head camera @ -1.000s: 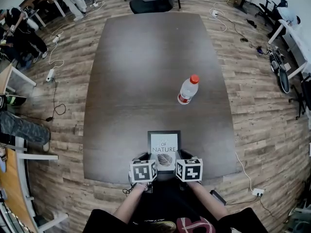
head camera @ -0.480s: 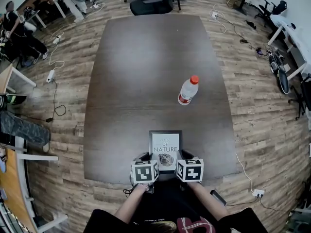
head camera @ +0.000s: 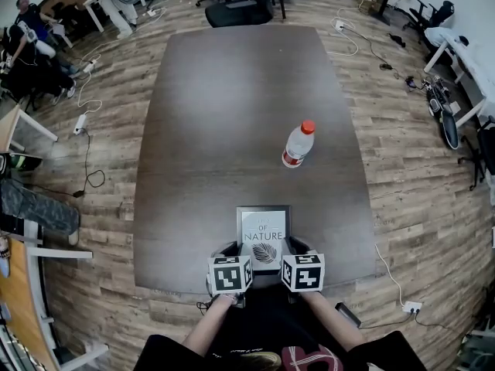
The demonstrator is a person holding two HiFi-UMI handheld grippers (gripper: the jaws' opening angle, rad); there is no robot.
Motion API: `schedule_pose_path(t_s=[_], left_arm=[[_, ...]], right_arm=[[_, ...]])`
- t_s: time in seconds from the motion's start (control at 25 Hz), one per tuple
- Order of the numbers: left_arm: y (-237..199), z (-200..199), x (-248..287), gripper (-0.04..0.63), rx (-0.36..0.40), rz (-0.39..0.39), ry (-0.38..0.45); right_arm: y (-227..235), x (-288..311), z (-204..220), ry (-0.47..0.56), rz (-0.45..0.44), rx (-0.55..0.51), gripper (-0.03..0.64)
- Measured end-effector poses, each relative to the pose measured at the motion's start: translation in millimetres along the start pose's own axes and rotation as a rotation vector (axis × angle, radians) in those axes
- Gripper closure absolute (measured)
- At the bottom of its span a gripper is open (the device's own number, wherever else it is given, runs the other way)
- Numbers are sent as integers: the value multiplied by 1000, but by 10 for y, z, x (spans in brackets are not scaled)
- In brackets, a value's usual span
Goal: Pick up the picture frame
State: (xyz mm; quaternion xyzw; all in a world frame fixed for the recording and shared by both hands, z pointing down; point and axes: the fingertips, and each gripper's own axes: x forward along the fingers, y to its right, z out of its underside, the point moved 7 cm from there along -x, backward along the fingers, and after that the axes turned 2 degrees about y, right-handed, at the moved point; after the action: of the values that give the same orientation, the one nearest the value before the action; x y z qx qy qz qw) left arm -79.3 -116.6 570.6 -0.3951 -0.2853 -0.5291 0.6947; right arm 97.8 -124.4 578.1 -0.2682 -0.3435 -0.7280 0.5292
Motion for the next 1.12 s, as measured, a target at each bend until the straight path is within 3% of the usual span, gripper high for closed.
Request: schedule_pose_path(t_s=[0.84, 1.12], left_arm=[[63, -315, -376, 520, 68, 9, 164], [125, -458, -569, 520, 116, 14, 241]], right_arm=[[-159, -341, -319, 209, 18, -85, 537], [-188, -490, -459, 268, 13, -59, 538]])
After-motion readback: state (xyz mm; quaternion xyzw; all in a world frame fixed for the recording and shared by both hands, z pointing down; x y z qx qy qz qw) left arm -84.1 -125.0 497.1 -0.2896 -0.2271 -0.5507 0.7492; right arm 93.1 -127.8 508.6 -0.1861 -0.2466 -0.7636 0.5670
